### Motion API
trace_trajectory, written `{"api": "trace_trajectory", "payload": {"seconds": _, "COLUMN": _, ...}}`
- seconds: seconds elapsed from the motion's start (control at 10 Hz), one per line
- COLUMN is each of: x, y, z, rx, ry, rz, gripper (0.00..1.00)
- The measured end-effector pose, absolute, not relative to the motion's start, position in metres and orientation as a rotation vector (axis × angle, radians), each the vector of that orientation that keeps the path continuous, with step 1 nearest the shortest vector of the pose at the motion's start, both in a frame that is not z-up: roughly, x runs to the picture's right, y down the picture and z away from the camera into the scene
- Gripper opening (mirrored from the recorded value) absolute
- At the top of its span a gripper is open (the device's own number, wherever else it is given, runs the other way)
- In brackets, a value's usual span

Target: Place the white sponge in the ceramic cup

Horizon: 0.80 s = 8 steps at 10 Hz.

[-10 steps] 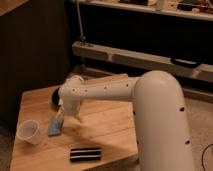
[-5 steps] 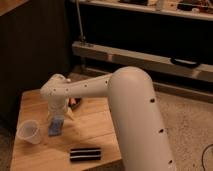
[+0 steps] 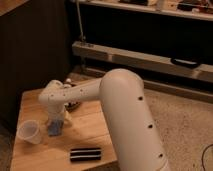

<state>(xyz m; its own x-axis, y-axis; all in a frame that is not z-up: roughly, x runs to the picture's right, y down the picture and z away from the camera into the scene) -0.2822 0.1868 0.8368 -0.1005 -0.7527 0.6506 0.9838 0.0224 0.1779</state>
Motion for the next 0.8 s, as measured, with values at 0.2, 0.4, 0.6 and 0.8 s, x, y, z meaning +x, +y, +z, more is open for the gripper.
{"api": "trace_trajectory", "payload": {"seconds": 0.2, "x": -0.286, "y": 0.191, "z": 0.84, "rx": -0.427, "ry": -0.697, "rz": -1.547, "gripper": 0.8}}
{"api": "trace_trajectory", "payload": {"seconds": 0.4, "x": -0.292, "y": 0.193, "z": 0.839, "rx": -0.432, "ry": -0.681, "rz": -1.562, "gripper": 0.8}}
{"api": "trace_trajectory", "payload": {"seconds": 0.6, "x": -0.294, "y": 0.195, "z": 0.841, "rx": -0.448, "ry": -0.67, "rz": -1.576, "gripper": 0.76}}
{"api": "trace_trajectory", "payload": {"seconds": 0.8, "x": -0.295, "y": 0.198, "z": 0.844, "rx": -0.461, "ry": -0.671, "rz": -1.587, "gripper": 0.57}}
